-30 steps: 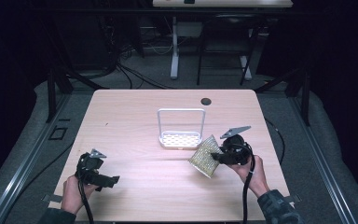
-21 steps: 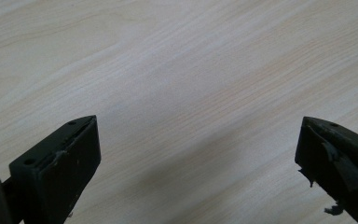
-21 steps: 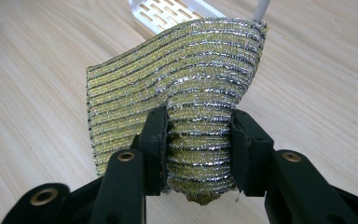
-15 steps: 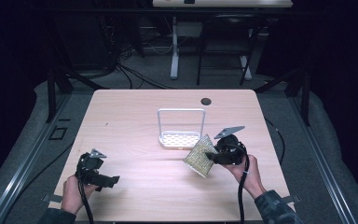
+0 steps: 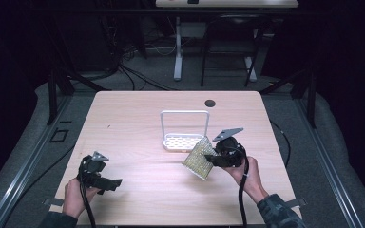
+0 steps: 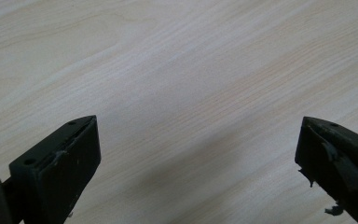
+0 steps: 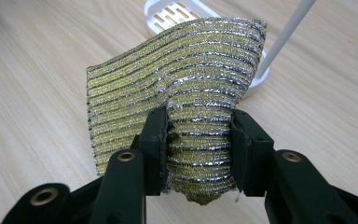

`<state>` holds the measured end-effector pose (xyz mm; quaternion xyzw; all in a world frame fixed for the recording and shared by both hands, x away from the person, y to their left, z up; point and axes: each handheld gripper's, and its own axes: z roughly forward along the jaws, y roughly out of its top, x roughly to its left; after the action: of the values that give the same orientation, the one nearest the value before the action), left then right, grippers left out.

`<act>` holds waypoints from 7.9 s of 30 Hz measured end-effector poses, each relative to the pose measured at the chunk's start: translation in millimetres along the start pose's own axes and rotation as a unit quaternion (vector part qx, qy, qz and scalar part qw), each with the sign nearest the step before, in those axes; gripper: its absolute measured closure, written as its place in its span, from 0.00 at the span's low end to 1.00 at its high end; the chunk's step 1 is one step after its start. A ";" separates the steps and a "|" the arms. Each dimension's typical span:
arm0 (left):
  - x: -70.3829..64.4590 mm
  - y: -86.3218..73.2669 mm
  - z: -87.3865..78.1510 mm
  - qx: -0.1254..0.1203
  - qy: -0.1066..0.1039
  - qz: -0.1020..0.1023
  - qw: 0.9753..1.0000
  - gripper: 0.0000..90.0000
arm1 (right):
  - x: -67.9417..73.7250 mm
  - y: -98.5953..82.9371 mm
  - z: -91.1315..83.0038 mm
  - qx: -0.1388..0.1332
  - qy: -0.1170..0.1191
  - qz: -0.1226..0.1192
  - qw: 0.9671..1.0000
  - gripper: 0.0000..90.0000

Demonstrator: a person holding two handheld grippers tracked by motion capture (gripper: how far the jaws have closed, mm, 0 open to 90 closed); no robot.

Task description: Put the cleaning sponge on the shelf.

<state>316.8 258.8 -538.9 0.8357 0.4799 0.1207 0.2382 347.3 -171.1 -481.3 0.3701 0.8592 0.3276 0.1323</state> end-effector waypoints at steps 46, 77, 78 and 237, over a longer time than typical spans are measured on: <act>-0.1 -0.2 -0.1 0.001 0.000 0.003 1.000 0.00 | 16.5 32.6 30.8 -0.020 -0.030 -0.043 0.998 0.67; -0.9 -0.1 -0.2 -0.002 -0.003 0.006 1.000 0.00 | 9.8 47.7 70.2 -0.032 -0.082 -0.033 0.996 0.67; -0.7 -0.2 -0.5 -0.001 -0.002 0.007 1.000 0.00 | 9.9 47.9 71.0 -0.034 -0.083 -0.033 0.995 0.67; -4.7 1.1 4.6 -0.004 -0.020 0.027 0.999 0.00 | -48.7 -97.4 -61.2 0.005 -0.075 0.116 0.990 0.11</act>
<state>317.2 252.9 -542.2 0.8498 0.4515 0.1127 0.2475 298.7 -284.5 -500.5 0.4912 0.7997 0.3081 0.1557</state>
